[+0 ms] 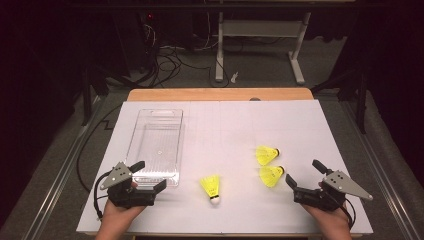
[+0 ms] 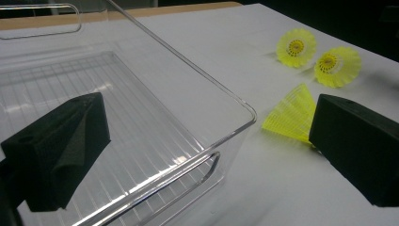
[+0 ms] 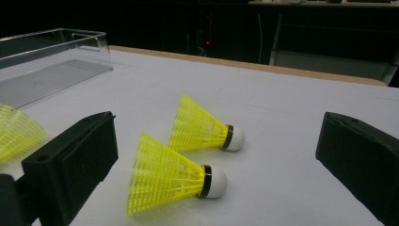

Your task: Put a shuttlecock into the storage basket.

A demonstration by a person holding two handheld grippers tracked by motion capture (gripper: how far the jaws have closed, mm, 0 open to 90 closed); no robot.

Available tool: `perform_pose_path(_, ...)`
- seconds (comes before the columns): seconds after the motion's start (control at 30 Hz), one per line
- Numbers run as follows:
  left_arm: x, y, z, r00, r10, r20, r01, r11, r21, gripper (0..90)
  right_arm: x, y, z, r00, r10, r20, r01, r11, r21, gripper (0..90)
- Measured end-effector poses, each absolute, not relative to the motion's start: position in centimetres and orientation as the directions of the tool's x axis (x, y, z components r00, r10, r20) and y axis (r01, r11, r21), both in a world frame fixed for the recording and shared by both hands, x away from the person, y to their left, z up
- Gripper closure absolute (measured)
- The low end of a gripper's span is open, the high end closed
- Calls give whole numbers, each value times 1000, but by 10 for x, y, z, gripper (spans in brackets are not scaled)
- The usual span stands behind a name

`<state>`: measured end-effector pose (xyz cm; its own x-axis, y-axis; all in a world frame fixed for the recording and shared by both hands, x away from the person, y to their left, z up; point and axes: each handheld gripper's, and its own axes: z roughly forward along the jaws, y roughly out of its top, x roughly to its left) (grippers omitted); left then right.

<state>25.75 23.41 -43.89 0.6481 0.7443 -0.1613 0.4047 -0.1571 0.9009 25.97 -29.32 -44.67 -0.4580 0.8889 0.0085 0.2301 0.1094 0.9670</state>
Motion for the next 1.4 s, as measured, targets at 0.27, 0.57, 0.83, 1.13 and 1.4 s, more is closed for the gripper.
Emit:
perform_pose_path(0.27,259,235,-439,643,747,-167,408,-150,901,4,258,-293,-447,-461,887,3,225,114,968,3)
perform_pose_path(0.57,259,235,-439,642,749,-164,406,-151,901,4,258,-293,-448,-467,884,-1,222,118,968,3)
perform_pose_path(0.83,258,236,-438,641,749,-168,406,-145,902,4,258,-293,-448,-472,881,2,221,116,968,3)
perform_pose_path(1.13,259,239,-437,637,752,-171,405,-137,904,4,259,-292,-449,-477,879,2,220,117,969,4)
perform_pose_path(1.4,260,240,-437,634,753,-176,405,-129,905,4,260,-292,-450,-477,879,8,226,114,967,4)
